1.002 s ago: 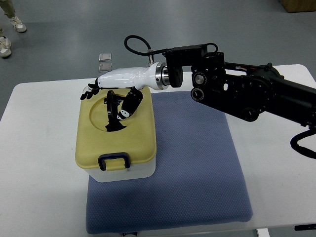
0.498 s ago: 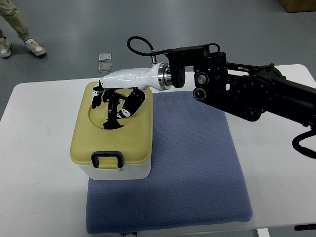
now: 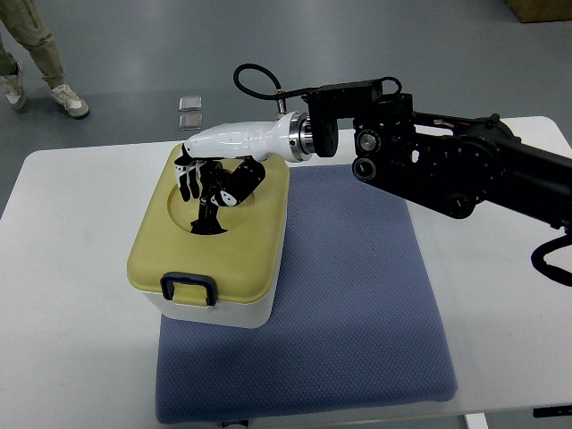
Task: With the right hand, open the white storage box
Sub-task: 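Lower the right hand and close its fingers around the black lid handle, then lift the yellow lid off the white box with the right hand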
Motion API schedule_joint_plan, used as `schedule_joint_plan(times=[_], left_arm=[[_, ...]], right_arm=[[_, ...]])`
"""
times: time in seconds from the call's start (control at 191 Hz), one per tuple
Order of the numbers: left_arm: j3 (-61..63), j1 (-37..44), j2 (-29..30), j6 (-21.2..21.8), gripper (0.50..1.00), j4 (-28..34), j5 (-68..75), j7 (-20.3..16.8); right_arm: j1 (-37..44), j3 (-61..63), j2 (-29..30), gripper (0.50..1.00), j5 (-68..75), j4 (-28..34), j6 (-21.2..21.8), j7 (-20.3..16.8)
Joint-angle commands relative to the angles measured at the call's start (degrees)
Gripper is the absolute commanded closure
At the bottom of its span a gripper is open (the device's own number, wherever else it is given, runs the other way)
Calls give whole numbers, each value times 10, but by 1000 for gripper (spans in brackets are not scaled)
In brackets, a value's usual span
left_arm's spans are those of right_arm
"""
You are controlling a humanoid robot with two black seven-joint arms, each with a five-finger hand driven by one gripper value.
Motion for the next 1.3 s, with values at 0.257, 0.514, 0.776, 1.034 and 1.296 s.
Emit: schedule_joint_plan(times=[0.257,0.514,0.776,1.034,1.296], left_arm=[[0,0,0,0,500,0,0,1],[1,0,0,0,500,0,0,0],[0,0,0,0,500,0,0,0],[0,0,0,0,500,0,0,1],[0,0,0,0,500,1,0,1]], right_arm=[[20,10,-3,1000,4,6,1,0],[61,37,-20,1000,11,9,35,-1],[81,113,-76,1000,11,35,144,-3],[82,148,-152,1000,18,55,146,-2],[76,146,-250,1000,18,58,146,14]])
